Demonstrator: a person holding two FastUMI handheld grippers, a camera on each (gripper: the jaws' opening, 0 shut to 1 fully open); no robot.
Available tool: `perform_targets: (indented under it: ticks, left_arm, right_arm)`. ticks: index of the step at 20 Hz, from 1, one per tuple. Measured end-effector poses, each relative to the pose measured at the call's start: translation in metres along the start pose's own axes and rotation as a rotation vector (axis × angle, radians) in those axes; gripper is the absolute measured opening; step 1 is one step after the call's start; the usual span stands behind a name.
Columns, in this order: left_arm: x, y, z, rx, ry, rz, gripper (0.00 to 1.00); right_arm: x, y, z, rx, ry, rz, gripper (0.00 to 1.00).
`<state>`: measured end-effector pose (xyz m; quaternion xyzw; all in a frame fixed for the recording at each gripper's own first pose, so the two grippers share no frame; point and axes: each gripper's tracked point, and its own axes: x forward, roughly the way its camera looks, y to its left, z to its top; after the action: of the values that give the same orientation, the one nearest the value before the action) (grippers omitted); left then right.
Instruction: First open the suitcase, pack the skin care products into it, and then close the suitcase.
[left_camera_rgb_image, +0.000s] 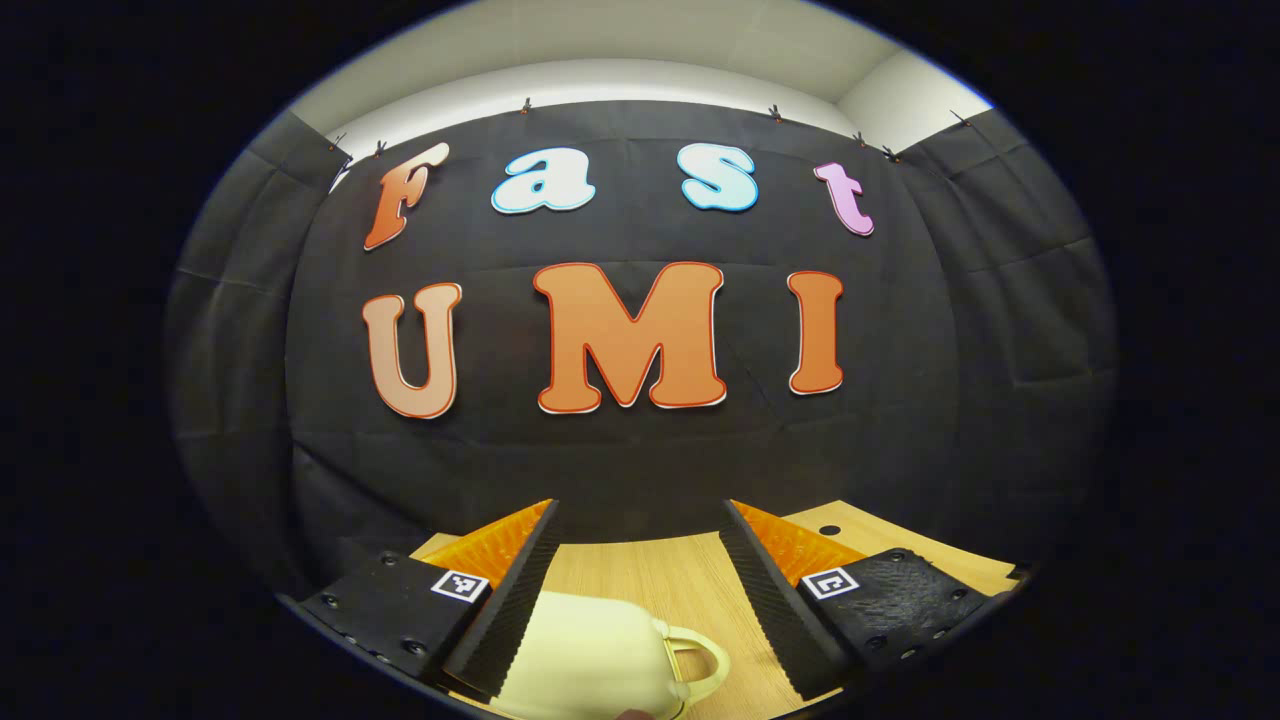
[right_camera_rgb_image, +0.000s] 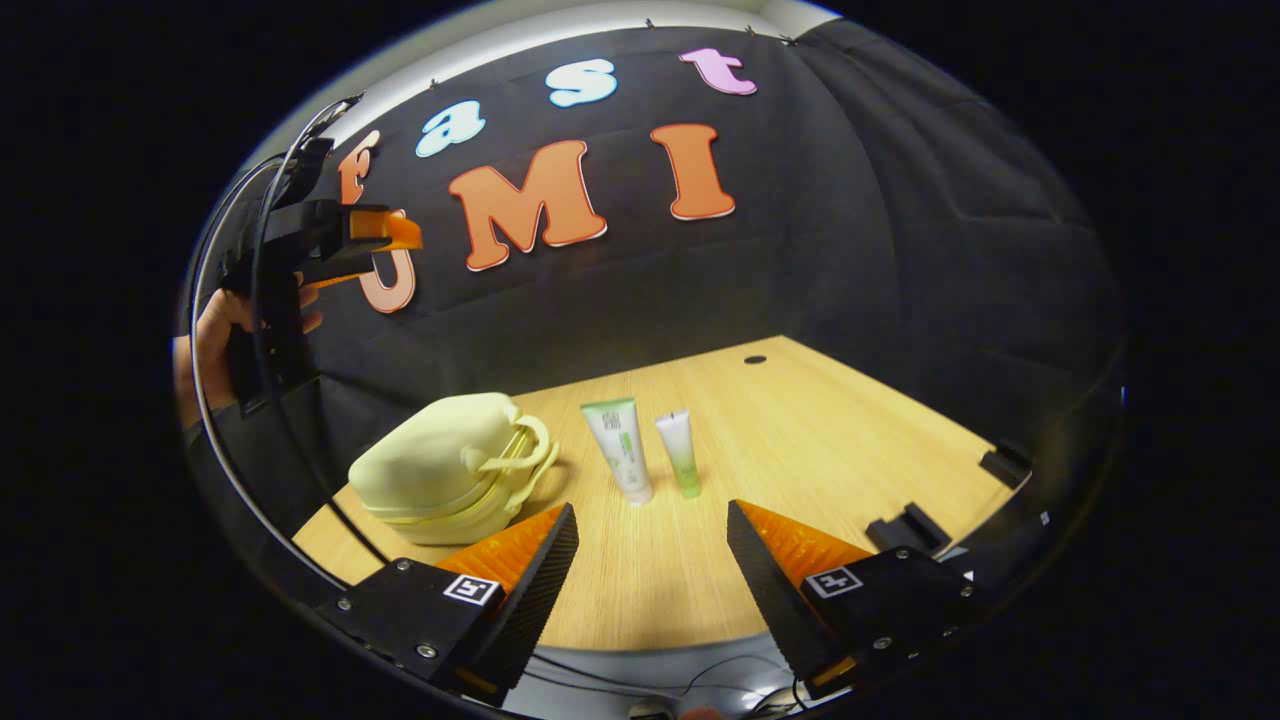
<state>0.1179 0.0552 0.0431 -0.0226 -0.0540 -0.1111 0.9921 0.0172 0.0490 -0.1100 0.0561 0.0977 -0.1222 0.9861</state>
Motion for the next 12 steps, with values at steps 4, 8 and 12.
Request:
perform_targets:
  ticks: [4,8,12]
  left_arm:
    - [-0.003,-0.009,0.001,-0.010,-0.002,-0.005,0.98]
    - [-0.013,-0.012,0.006,0.004,-0.013,0.002,0.98]
    - [-0.025,-0.014,0.007,0.030,-0.015,0.016,0.98]
  right_arm:
    - [-0.011,0.017,-0.001,-0.021,0.010,0.042,0.95]
    - [-0.008,0.001,0.009,-0.057,-0.011,0.026,0.95]
    - [-0.006,-0.013,0.004,-0.124,-0.007,0.008,0.95]
